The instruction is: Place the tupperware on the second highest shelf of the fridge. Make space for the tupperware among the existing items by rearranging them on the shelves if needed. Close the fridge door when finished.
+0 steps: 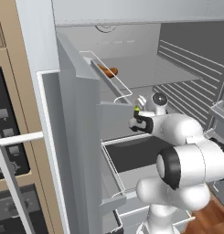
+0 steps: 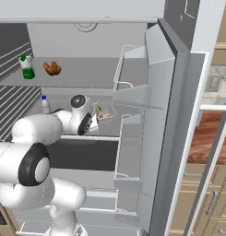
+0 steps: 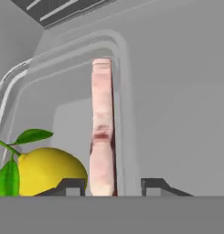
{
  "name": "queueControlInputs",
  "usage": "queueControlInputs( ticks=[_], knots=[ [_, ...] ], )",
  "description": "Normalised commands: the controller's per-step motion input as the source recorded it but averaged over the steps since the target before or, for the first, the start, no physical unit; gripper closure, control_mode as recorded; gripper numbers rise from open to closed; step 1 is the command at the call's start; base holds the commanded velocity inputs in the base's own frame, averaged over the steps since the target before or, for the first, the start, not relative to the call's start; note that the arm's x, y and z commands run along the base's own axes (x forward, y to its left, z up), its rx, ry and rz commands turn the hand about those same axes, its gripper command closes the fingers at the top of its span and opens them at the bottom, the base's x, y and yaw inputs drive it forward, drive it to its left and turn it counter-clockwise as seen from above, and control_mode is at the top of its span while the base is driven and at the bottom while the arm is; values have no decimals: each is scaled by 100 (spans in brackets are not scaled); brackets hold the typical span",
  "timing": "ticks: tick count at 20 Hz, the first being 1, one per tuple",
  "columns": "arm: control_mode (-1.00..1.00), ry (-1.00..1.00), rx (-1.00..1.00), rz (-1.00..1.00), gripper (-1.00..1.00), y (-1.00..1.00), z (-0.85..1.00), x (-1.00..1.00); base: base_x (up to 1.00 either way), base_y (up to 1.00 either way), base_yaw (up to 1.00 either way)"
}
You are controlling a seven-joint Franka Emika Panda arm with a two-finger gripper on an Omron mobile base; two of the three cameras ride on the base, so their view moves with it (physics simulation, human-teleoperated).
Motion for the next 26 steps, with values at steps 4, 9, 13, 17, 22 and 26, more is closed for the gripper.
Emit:
queueControlInputs(
  ticks=[4, 9, 13, 17, 22, 26],
  knots=[
    [-100, -10, 0, 0, -100, -7, 12, -44, 0, 0, 0],
    [-100, -15, 0, 1, -100, 0, 75, -94, 0, 0, 0],
    [-100, -10, -4, 15, -100, 7, 86, -100, 0, 0, 0],
    [-100, 4, -24, 31, -100, 38, 100, -100, 0, 0, 0],
    [-100, 29, -48, 33, -100, 34, 79, -100, 0, 0, 0],
    [-100, 12, -34, 33, -100, 7, 29, -100, 0, 0, 0]
  ],
)
